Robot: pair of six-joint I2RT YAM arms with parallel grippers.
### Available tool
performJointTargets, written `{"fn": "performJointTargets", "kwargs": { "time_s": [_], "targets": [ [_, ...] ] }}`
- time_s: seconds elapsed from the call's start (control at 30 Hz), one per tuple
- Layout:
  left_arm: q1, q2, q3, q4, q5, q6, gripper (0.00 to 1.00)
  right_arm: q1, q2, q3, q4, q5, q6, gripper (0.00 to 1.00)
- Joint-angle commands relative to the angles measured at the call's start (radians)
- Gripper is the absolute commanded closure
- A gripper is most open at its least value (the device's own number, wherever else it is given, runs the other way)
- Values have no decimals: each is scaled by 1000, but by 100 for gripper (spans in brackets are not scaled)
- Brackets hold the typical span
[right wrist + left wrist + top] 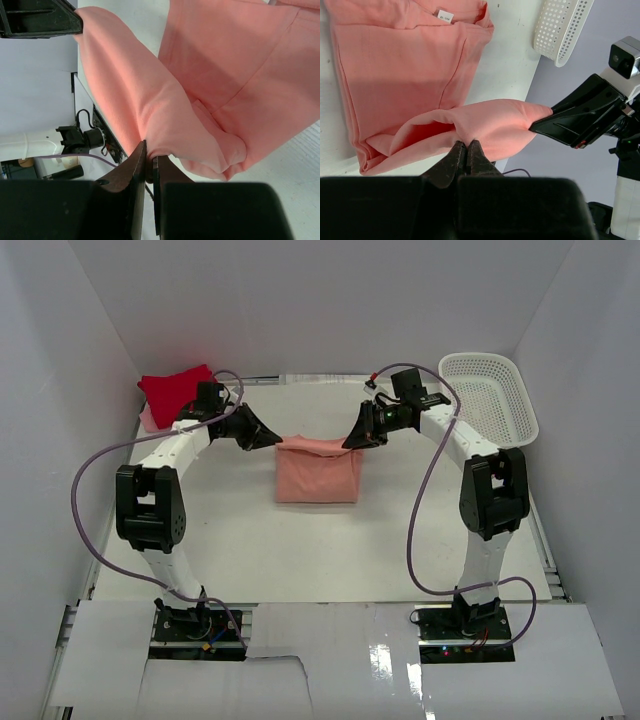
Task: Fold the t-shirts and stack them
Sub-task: Fold the long partially folded tshirt into a neat square
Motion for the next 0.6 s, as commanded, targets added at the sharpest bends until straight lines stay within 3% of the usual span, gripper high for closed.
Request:
{"fn": "performJointTargets", "kwargs": {
  "time_s": [0.0,0.57],
  "targets": [
    [17,16,60,22,-18,13,100,-18,17,64,-12,7,-12,91],
    [17,234,230,31,-52,20,100,-49,178,144,57,22,19,91]
  ]
}}
